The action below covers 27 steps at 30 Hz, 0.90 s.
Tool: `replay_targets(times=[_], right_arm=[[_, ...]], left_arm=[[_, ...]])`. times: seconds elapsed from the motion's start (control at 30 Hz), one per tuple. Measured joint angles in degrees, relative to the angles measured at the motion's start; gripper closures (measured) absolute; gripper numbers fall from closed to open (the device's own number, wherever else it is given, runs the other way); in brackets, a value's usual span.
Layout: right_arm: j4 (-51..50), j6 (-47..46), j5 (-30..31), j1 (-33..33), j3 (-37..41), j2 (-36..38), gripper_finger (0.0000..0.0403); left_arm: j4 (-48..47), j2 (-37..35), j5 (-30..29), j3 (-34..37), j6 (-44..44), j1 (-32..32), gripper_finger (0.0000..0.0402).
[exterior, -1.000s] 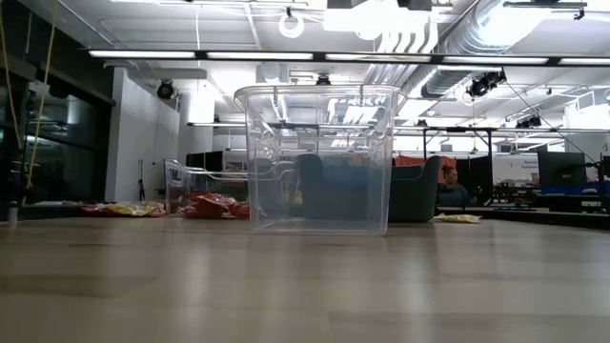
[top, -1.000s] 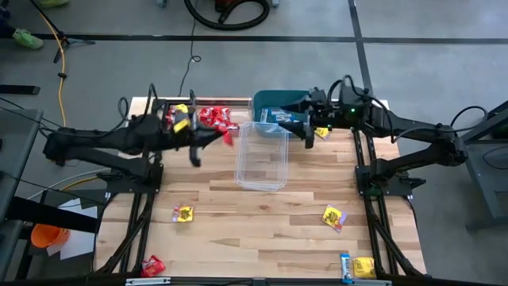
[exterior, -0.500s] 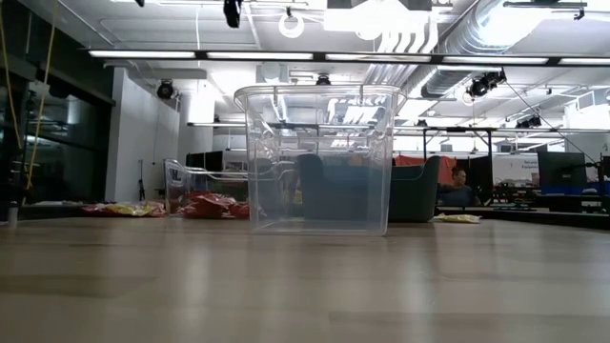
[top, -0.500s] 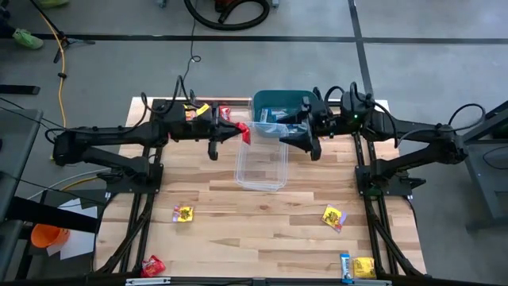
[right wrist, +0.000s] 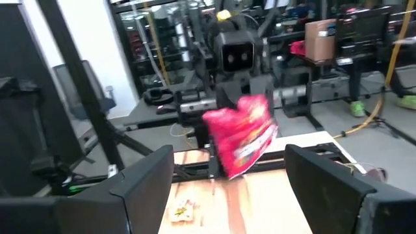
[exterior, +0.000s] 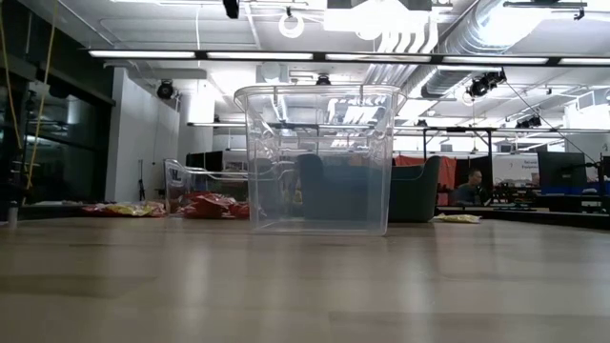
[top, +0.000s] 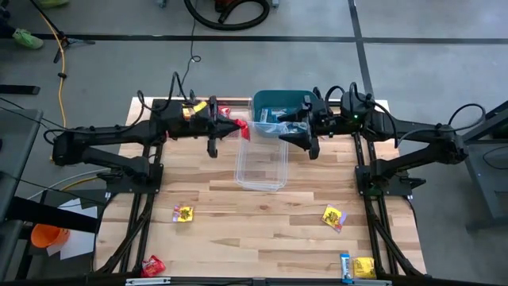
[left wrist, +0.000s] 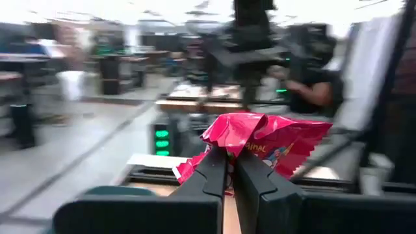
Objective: Sort candy
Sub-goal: Put the red candy into the transparent bin
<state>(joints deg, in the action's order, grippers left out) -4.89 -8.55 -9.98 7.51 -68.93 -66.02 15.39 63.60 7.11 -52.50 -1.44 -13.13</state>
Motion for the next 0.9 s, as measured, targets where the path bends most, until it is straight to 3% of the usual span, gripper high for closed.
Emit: replay_targets(times=[0.1, 0.3, 0.47, 0.7, 0.9], right_arm=[[0.0, 0.02, 1.41, 0.42, 0.0, 0.0, 0.0114], [0.0, 0.0, 1.51, 2.02, 0.0, 0.0, 0.0114], [-0.11, 0.0, 1.49, 2.75, 0.0, 0.0, 0.0114], [-0.55, 0.02, 4.61, 2.75, 0.0, 0.0, 0.0114], [-0.57, -0.29, 6.95, 2.75, 0.0, -0.02, 0.0114]], left_arm=[[-8.19, 1.08, -3.38, -5.97, 1.97, -5.77, 0.0401], [-28.95, 8.57, -3.58, -17.55, 2.04, -21.36, 0.0401], [-41.45, 15.98, -3.19, -16.64, -2.49, -28.95, 0.0401], [-39.22, 23.67, -2.84, -7.6, -7.01, -30.04, 0.0396], [-34.79, 26.68, -3.11, -6.24, -7.44, -29.89, 0.036]])
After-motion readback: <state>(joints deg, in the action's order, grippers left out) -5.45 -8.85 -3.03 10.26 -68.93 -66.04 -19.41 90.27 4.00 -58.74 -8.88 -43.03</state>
